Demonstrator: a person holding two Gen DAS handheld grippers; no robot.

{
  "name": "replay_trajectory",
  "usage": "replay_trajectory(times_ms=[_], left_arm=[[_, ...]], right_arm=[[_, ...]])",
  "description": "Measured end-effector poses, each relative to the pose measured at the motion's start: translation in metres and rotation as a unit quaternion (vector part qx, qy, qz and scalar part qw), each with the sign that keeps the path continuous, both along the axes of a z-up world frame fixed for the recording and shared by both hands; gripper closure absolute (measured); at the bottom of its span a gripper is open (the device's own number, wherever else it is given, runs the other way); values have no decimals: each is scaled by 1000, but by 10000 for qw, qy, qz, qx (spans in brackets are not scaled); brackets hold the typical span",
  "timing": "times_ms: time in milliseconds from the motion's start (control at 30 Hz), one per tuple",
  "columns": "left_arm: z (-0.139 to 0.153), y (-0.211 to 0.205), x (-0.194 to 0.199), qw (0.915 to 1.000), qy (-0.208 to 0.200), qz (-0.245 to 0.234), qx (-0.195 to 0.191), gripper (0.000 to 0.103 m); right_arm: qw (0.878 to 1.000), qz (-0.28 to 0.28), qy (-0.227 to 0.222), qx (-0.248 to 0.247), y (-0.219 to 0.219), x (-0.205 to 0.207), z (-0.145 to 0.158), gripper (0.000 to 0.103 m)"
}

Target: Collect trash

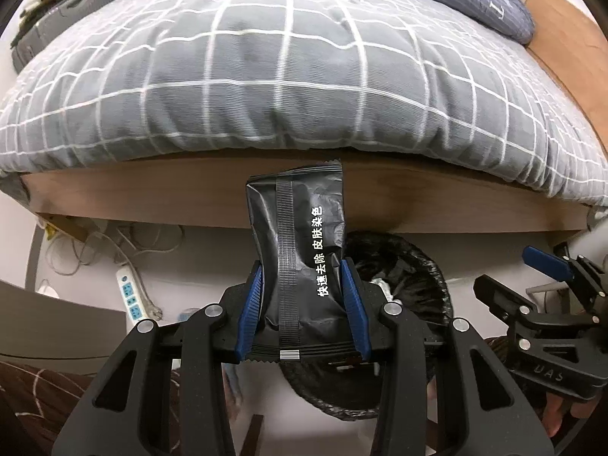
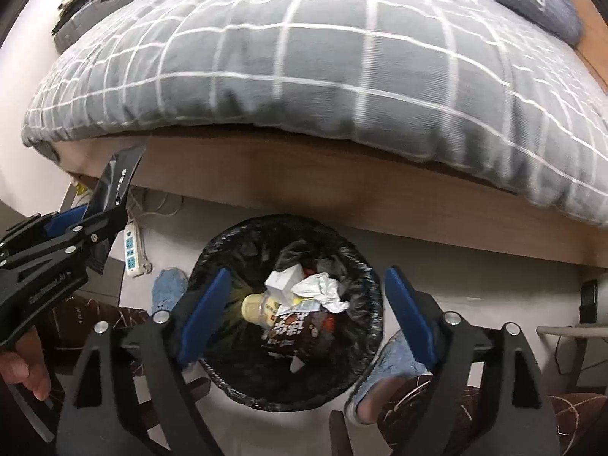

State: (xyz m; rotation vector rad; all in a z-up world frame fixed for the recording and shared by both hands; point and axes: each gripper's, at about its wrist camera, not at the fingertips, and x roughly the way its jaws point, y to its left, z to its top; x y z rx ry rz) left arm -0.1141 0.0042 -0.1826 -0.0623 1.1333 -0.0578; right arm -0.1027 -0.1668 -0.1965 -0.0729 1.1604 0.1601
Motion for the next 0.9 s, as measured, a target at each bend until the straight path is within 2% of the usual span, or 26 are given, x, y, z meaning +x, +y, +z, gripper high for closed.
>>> replay_trajectory(times_ms=[133, 300, 567, 633, 800, 900], left_arm=[[-1, -22, 2, 9998, 12, -181, 1, 63], [0, -46, 1, 9993, 46, -369, -44, 63], [1, -72, -4, 9980, 5, -628, -88, 62], [2, -74, -5, 9979, -15, -649, -87, 59], [3, -79, -6, 9978, -88, -650, 95, 33], [2, -75, -10, 9976, -139, -666, 137, 22]], right_arm=[[9994, -293, -132, -85, -27, -6, 8, 13], [9973, -672, -278, -53, -59, -11, 21, 9], [9955, -772, -520, -189, -71, -13, 35, 8], [9953, -776, -553, -175, -72, -13, 36, 8], [9955, -709, -591, -203, -69, -13, 38, 8], [9955, -693, -607, -208, -67, -14, 41, 8]])
